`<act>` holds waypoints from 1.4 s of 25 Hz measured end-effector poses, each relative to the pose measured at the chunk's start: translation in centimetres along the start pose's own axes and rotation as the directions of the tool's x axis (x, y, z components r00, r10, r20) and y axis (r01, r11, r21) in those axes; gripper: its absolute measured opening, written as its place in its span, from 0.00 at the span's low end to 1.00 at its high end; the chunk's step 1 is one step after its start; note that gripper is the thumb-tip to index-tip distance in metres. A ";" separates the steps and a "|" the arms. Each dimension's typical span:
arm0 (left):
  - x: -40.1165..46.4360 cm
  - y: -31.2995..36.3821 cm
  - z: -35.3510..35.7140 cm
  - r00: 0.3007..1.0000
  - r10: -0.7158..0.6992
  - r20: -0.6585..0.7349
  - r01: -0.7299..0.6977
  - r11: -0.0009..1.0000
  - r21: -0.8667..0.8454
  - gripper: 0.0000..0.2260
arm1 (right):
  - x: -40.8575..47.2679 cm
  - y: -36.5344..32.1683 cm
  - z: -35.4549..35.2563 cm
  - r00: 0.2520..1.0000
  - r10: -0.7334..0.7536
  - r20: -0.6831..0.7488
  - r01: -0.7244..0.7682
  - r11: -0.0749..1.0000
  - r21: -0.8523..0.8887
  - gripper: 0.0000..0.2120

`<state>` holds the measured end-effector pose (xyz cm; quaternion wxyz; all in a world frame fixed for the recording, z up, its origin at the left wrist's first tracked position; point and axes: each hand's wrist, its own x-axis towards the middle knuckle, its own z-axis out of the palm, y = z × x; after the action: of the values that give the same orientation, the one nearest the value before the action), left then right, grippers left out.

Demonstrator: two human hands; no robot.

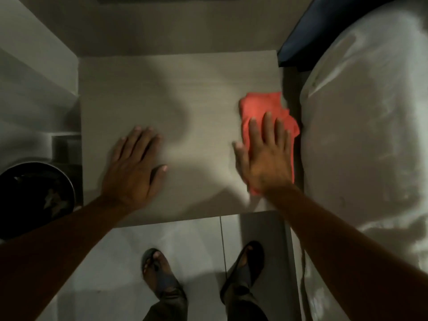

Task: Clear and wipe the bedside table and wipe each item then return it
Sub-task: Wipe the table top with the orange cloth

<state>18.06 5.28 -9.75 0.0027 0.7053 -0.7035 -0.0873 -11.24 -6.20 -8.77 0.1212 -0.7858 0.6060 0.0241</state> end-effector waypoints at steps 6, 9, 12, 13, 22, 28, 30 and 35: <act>0.4 -0.2 0.2 0.999 -0.005 -0.037 0.005 1.000 -0.003 0.28 | 4.2 -11.5 1.4 0.962 -0.269 0.042 0.266 0.961 0.069 0.29; 0.2 0.0 -0.1 1.000 -0.005 -0.025 0.005 1.000 0.005 0.28 | -11.6 -9.8 2.8 0.945 -0.317 0.079 0.312 0.947 0.077 0.27; 0.5 -0.2 0.0 1.000 -0.008 -0.021 0.009 1.000 0.030 0.28 | -7.6 -4.9 1.8 0.997 -0.071 0.034 0.068 0.995 0.080 0.28; 0.5 -0.1 0.1 1.000 -0.007 -0.017 0.007 1.000 0.020 0.28 | -3.3 -4.8 0.9 0.999 -0.014 0.030 0.011 0.998 0.069 0.28; 0.1 -0.3 0.2 0.999 -0.010 -0.030 0.011 1.000 0.028 0.26 | -5.4 -13.5 4.1 0.953 -0.304 -0.011 0.304 0.951 0.048 0.28; -0.1 0.0 0.0 0.998 -0.019 -0.058 0.020 1.000 0.008 0.28 | -3.4 -12.5 3.0 0.982 -0.186 0.022 0.185 0.981 0.057 0.26; -0.2 0.0 0.0 0.999 -0.022 -0.047 0.023 1.000 0.021 0.28 | -0.6 -14.7 2.4 0.976 -0.213 0.035 0.207 0.970 0.126 0.27; 0.0 0.1 0.1 1.000 -0.010 -0.027 0.010 1.000 -0.005 0.29 | 2.0 -8.6 0.6 0.966 -0.090 -0.244 0.192 0.878 0.438 0.26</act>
<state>17.99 5.33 -9.87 0.0136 0.7100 -0.6996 -0.0796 -2.43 -5.95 -8.29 0.2380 -0.7751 0.5449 -0.2139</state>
